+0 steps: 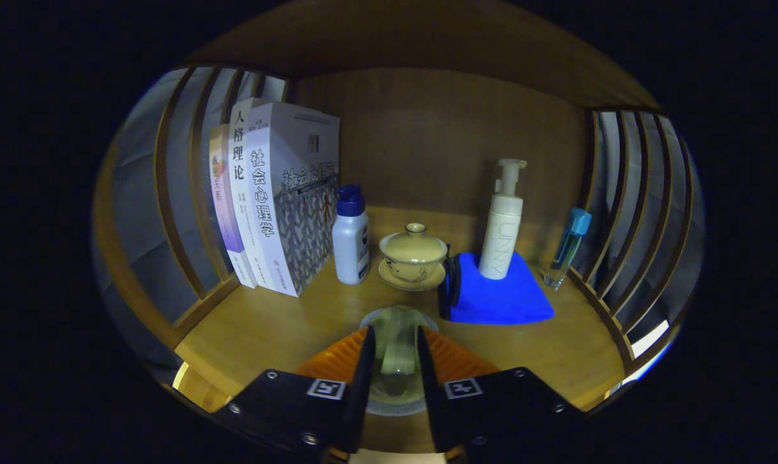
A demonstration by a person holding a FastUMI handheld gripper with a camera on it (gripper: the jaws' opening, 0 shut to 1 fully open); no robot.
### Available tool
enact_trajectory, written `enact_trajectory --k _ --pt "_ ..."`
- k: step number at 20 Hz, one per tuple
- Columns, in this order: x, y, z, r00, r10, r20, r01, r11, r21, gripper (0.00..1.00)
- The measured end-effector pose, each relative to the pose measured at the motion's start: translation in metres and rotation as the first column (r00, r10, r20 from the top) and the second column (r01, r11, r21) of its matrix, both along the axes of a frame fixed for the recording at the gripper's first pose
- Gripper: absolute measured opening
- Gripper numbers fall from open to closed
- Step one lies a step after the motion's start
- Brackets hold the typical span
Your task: Pull open the drawer, take out the items inside it, and place them on the countertop above the cabinet.
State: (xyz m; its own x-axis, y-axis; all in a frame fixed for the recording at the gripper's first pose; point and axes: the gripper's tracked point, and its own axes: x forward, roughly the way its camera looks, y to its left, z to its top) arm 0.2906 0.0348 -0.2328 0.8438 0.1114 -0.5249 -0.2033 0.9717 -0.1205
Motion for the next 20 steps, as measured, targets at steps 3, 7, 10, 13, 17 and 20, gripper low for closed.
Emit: enact_trajectory --k 3,7,10,13,17,20 --pt "-0.008 0.006 0.031 0.994 0.014 0.109 -0.021 0.998 0.062 0.84" --pt "-0.036 -0.005 0.087 0.965 -0.034 0.26 0.004 0.993 0.119 0.97" --pt "-0.067 -0.014 0.123 0.94 -0.071 0.333 0.024 0.989 0.145 0.97" --pt "-0.102 -0.021 0.148 0.923 -0.081 0.377 0.031 0.99 0.138 0.97" --pt "-0.153 -0.008 0.167 0.898 -0.02 0.44 -0.012 0.997 0.07 0.97" --pt "-0.197 0.006 0.167 0.874 -0.009 0.485 -0.019 0.998 0.054 0.97"
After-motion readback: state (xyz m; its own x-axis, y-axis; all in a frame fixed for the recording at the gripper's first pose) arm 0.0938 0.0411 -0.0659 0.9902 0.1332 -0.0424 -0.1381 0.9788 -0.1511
